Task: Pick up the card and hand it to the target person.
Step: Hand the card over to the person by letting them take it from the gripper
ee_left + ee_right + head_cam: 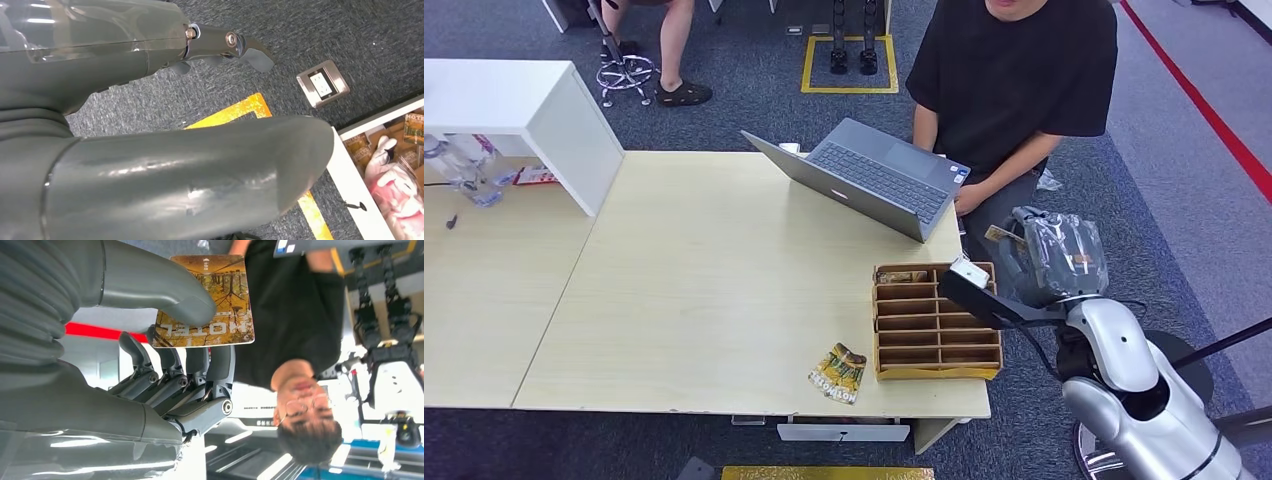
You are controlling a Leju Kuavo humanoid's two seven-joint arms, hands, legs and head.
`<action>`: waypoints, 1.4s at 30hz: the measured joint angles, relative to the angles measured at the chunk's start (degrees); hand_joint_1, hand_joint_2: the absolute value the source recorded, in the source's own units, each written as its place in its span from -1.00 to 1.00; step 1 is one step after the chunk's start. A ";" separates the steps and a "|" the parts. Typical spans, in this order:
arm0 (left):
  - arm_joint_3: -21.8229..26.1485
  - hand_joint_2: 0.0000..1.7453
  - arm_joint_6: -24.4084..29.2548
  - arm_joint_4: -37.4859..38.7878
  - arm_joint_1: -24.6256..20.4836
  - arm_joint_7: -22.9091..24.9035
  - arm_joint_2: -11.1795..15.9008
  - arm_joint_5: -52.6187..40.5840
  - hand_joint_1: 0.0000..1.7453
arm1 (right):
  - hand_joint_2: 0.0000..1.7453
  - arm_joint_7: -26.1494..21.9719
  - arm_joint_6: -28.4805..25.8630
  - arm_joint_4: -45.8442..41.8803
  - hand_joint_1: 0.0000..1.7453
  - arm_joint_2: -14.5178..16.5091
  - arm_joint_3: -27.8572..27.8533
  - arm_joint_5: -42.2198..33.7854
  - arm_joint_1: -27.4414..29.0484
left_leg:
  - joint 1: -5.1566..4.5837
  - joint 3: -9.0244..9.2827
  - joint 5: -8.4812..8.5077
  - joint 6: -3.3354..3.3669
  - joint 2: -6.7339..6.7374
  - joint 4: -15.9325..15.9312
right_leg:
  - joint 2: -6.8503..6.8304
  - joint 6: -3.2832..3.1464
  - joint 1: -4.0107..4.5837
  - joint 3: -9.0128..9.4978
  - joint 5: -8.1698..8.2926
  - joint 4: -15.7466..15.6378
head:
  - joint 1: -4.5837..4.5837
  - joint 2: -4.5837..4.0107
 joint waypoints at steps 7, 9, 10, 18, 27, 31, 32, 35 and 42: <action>0.00 -1.00 -0.33 0.00 -0.08 0.25 0.00 -0.54 -1.00 | 1.00 -0.56 -0.23 0.05 0.74 -0.30 -1.55 -0.67 -1.56 | 0.00 0.00 0.00 0.00 0.00 0.00 | 0.00 0.00 0.00 0.00 0.00 0.00 | 0.00 0.00; 0.00 -1.00 -0.43 0.00 -0.10 0.25 0.00 -0.55 -1.00 | 1.00 -0.69 -0.28 0.13 0.75 -0.30 -1.83 -0.72 -1.82 | 0.00 -0.01 0.00 0.00 0.00 0.00 | 0.00 0.00 0.00 0.00 0.00 0.00 | -0.01 0.00; 0.00 -1.00 -0.46 0.00 -0.11 0.26 0.00 -0.59 -1.00 | 1.00 -0.73 -0.31 0.15 0.73 -0.31 -2.02 -0.73 -2.03 | 0.00 0.00 0.00 0.00 0.00 0.00 | 0.00 0.00 0.00 0.00 0.00 0.00 | -0.01 0.00; 0.00 -1.00 -0.61 -0.01 -0.58 1.12 -0.05 -1.76 -1.00 | 1.00 -2.07 -5.05 2.72 0.72 -0.43 -2.51 1.76 -3.32 | 0.00 -0.01 0.00 0.00 -0.01 0.00 | 0.00 0.00 0.00 0.00 0.00 0.00 | -0.01 0.00; 0.00 -1.00 -0.86 -0.02 -1.23 1.59 -0.39 -2.88 -1.00 | 1.00 -3.24 -8.14 10.86 0.72 -0.24 -2.95 4.89 -3.67 | 0.00 -0.03 0.00 0.00 -0.03 0.00 | -0.01 0.00 0.00 0.00 0.00 0.00 | 0.01 0.00; 0.00 -1.00 -0.85 -0.02 -1.47 1.87 -0.57 -3.10 -1.00 | 1.00 -3.20 -9.53 14.46 0.74 -0.04 -2.93 6.29 -3.66 | 0.00 -0.03 0.00 0.00 -0.03 0.00 | -0.01 0.00 0.00 -0.01 0.00 0.00 | 0.00 0.00; 0.00 -1.00 -0.85 -0.02 -1.50 1.91 -0.56 -3.14 -1.00 | 1.00 -3.10 -9.78 14.99 0.75 -0.04 -2.95 6.75 -3.66 | 0.00 -0.03 0.00 0.00 -0.03 0.00 | -0.01 0.00 0.00 -0.01 0.00 0.00 | 0.00 0.00; 0.00 -1.00 -0.86 -0.02 -1.51 1.96 -0.55 -3.41 -1.00 | 1.00 -2.69 -10.05 16.39 0.71 -0.08 -3.00 8.38 -3.61 | 0.00 -0.03 0.00 0.00 -0.03 0.00 | 0.00 0.00 0.01 -0.02 0.00 0.00 | -0.01 0.00; 0.00 -1.00 -0.85 -0.02 -1.51 1.95 -0.56 -3.77 -1.00 | 0.50 -2.12 -9.66 18.83 -0.63 -0.14 -3.58 12.16 -2.92 | 0.00 -0.03 0.00 0.00 -0.02 0.00 | 0.00 0.00 0.01 -0.04 0.00 0.00 | 0.00 0.00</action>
